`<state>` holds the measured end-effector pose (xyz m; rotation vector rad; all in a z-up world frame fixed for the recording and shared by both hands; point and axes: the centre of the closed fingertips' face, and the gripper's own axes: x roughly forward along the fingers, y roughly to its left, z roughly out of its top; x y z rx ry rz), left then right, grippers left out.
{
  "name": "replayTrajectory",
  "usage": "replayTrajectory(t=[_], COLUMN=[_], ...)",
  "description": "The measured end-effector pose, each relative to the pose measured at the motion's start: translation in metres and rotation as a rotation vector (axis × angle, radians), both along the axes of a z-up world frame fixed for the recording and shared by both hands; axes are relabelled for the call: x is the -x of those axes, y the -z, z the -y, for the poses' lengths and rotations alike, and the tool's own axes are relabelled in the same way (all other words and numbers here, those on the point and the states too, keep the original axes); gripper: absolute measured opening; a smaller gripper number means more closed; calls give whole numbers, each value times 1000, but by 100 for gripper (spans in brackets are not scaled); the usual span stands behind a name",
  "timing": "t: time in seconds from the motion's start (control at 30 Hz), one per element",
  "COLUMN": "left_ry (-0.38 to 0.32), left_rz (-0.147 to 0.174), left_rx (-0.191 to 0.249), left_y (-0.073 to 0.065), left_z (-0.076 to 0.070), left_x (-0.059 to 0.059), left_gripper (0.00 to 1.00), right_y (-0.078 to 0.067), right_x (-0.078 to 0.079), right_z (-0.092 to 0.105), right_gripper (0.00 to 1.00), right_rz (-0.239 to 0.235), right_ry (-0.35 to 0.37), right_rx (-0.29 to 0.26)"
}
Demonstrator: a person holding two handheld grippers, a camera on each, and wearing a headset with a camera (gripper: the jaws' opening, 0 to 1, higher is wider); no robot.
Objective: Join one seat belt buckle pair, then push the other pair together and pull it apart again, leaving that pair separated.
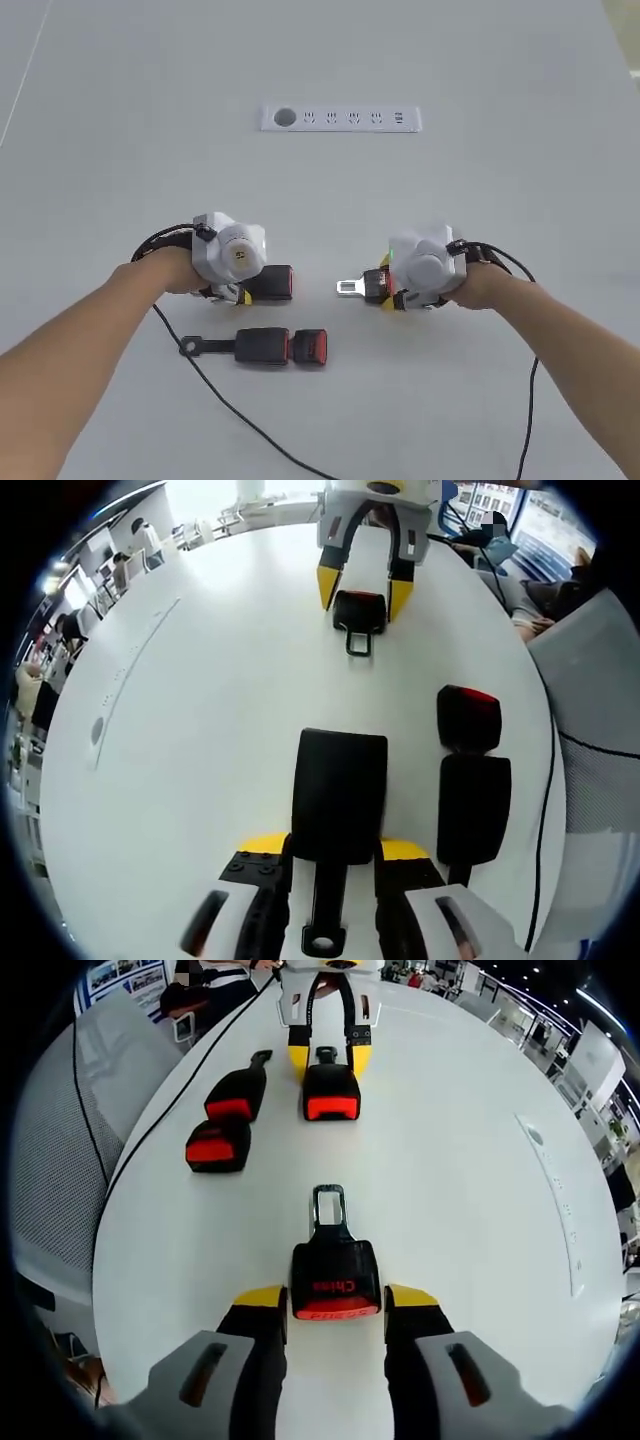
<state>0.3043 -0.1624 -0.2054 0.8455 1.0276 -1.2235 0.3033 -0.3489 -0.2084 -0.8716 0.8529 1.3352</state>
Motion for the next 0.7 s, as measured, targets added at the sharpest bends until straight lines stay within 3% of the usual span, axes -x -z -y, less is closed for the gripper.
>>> replayTrajectory(t=[0.17, 0.33, 0.5, 0.7], left_ry=[-8, -57, -64, -80], left_rz=[27, 56, 63, 77], left_rx=[-1, 50, 53, 61], left_y=[1, -7, -14, -26], left_z=[-2, 3, 1, -8], left_x=[-4, -7, -5, -1], left_gripper=[41, 45, 46, 49], right_y=[-4, -10, -20, -22], right_x=[0, -1, 1, 3], right_z=[2, 6, 6, 8], right_gripper=[42, 46, 49, 52], right_rz=[12, 36, 46, 58], right_ry=[7, 19, 26, 37], right_rx=[2, 3, -9, -16])
